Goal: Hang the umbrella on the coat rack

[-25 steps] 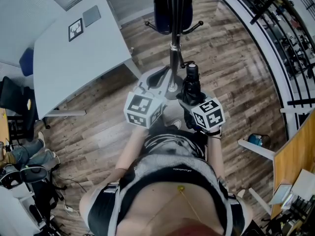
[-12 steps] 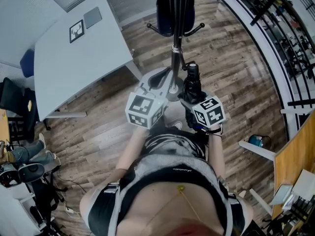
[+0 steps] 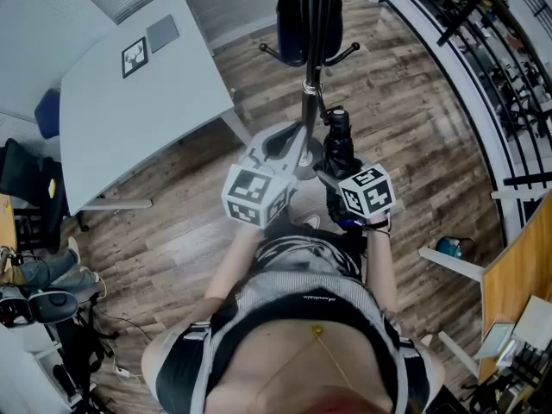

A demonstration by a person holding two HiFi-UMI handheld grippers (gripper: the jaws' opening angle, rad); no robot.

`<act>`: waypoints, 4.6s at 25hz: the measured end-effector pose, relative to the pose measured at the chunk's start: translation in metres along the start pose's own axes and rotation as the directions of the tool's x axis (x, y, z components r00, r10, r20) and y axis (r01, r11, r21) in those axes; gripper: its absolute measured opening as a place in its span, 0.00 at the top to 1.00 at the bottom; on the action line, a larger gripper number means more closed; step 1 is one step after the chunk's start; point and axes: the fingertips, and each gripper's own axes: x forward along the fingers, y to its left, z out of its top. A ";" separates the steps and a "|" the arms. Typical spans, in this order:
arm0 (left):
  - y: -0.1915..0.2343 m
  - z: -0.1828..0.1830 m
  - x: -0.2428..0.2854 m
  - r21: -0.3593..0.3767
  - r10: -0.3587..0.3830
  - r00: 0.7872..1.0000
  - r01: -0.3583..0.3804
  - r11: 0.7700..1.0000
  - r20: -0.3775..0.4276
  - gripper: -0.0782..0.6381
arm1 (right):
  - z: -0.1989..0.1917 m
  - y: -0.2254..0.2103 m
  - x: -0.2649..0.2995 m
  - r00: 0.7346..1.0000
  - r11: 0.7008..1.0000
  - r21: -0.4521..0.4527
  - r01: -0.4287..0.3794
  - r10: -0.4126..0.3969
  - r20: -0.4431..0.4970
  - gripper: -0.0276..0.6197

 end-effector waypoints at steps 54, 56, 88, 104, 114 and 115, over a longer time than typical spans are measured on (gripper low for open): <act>0.015 -0.011 0.011 -0.045 -0.053 0.997 0.051 0.998 -0.047 0.87 | 0.016 -0.039 0.051 0.998 1.000 0.018 0.015 -0.014 -0.067 0.53; 0.016 -0.012 0.011 -0.046 -0.053 0.997 0.051 0.998 -0.051 0.87 | 0.014 -0.039 0.053 0.997 1.000 0.018 0.013 -0.011 -0.072 0.53; 0.013 -0.028 0.025 -0.059 -0.060 0.994 0.054 0.997 -0.096 0.87 | 0.066 -0.043 0.005 0.974 0.996 0.023 0.081 -0.084 0.212 0.57; 0.010 -0.034 0.031 -0.061 -0.068 0.990 0.061 0.996 -0.121 0.87 | 0.084 -0.032 -0.014 0.953 0.998 0.056 0.041 -0.056 0.298 0.61; 0.013 -0.034 0.034 -0.060 -0.067 0.989 0.059 0.996 -0.129 0.87 | 0.091 -0.032 -0.018 0.947 0.996 0.055 0.069 -0.083 0.311 0.63; 0.013 -0.035 0.034 -0.060 -0.066 0.989 0.059 0.996 -0.129 0.87 | 0.092 -0.032 -0.018 0.946 0.996 0.055 0.068 -0.082 0.315 0.63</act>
